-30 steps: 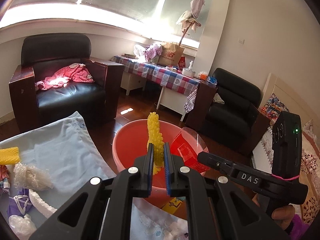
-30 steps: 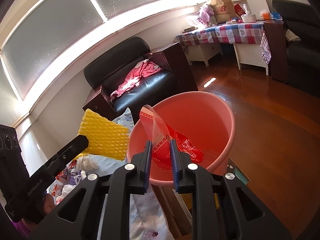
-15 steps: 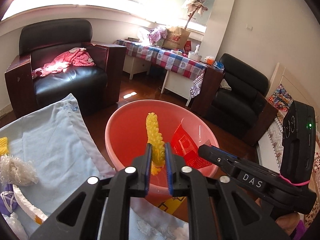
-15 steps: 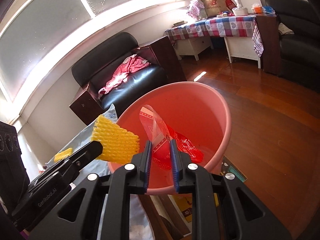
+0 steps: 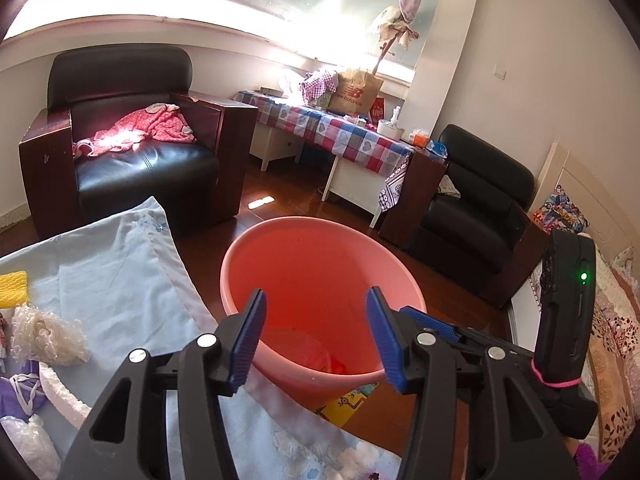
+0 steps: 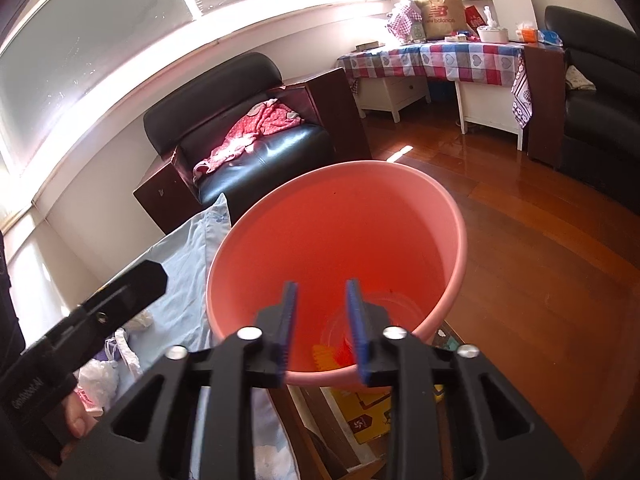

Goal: Collect trash
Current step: 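Open both grippers to drop the net and basket into the bucket, then grasp the white plastic bag with the left gripper while the right grasps the white foam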

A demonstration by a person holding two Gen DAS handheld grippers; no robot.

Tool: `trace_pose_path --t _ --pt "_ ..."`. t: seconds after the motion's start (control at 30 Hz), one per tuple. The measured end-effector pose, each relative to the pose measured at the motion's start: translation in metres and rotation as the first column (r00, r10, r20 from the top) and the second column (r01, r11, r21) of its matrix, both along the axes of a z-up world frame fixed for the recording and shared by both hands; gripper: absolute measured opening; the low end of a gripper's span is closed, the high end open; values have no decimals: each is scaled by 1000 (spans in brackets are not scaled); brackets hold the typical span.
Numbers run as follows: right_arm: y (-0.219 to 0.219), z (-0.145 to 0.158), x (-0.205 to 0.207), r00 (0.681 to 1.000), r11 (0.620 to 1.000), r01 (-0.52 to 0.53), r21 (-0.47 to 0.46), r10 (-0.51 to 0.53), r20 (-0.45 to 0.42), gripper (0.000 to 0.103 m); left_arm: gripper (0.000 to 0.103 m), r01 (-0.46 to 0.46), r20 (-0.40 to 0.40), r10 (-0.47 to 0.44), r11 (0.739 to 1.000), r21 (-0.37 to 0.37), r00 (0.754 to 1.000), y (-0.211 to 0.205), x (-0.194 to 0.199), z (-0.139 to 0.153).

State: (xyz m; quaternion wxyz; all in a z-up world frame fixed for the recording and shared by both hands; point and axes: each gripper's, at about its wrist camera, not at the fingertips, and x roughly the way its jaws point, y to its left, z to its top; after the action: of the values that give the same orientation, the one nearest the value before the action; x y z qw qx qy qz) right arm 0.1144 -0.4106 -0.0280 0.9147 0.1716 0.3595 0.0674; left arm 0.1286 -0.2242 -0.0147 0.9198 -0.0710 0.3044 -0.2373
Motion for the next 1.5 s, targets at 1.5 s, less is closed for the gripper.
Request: trace_pose_path --t 1.5 --pt "169 17 -58 850 848 -527 -50 527 -17 40 59 -399 -183 415 909 118 891 221 -96 -49"
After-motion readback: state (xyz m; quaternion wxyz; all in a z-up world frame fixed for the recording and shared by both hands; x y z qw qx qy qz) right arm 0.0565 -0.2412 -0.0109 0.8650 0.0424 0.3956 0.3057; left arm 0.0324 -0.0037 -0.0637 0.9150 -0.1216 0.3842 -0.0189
